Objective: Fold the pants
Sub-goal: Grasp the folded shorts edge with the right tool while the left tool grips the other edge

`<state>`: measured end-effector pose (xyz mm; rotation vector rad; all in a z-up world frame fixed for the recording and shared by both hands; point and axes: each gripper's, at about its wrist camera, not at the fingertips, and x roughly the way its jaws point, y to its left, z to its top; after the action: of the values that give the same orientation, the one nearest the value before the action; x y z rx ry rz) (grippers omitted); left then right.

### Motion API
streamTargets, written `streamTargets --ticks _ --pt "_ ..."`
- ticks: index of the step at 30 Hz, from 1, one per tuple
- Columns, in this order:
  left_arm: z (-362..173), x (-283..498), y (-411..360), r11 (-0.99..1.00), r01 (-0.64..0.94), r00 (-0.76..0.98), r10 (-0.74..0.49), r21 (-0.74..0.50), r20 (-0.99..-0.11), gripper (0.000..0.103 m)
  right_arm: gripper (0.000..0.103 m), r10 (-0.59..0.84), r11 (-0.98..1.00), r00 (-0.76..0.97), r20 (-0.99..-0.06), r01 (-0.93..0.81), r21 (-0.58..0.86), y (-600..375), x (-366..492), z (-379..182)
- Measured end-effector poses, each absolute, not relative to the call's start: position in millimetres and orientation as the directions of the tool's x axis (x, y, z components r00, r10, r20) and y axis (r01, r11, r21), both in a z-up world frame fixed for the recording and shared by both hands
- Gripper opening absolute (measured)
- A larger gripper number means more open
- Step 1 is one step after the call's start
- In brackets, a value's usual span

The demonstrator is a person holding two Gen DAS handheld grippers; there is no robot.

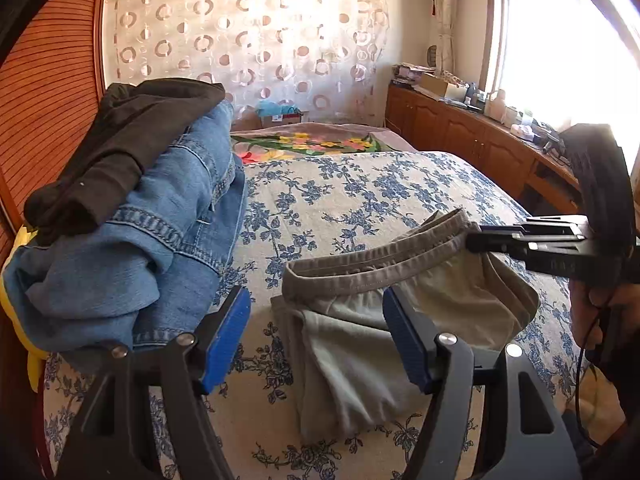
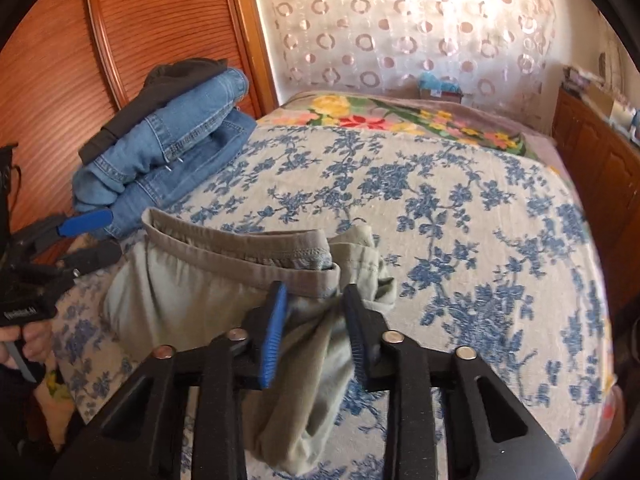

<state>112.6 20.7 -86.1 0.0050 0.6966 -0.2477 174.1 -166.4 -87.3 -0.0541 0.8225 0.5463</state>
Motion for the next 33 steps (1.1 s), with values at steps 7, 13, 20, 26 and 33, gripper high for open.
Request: streamTargets --ticks 7,13,20,26,33 --pt "-91.7 120.8 21.2 0.972 0.221 0.726 -0.216 -0.075 -0.653 0.068 0.003 0.426 0.871 0.595 -0.681 -0.474 0.13 -162.2 182.8 -75.2" --pt "-100.0 128.0 22.4 0.974 0.21 0.704 -0.209 -0.081 -0.679 0.068 0.004 0.391 0.887 0.601 -0.697 -0.448 0.111 -157.8 195.6 -80.2" --pt "-105.6 130.2 25.4 0.977 0.198 0.696 -0.201 -0.084 -0.689 0.068 0.042 0.369 0.895 0.611 -0.7 -0.437 0.09 -157.9 182.5 -81.6" --pt "-109.1 129.2 21.2 0.974 0.209 0.688 -0.207 -0.083 -0.696 0.068 0.052 0.332 0.904 0.578 -0.745 -0.421 0.076 -160.7 188.2 -100.5" --pt "-121.5 136.7 14.2 0.975 0.212 0.651 -0.19 -0.064 -0.735 0.068 0.057 0.339 0.899 0.548 -0.765 -0.429 0.091 -161.2 192.0 -113.6"
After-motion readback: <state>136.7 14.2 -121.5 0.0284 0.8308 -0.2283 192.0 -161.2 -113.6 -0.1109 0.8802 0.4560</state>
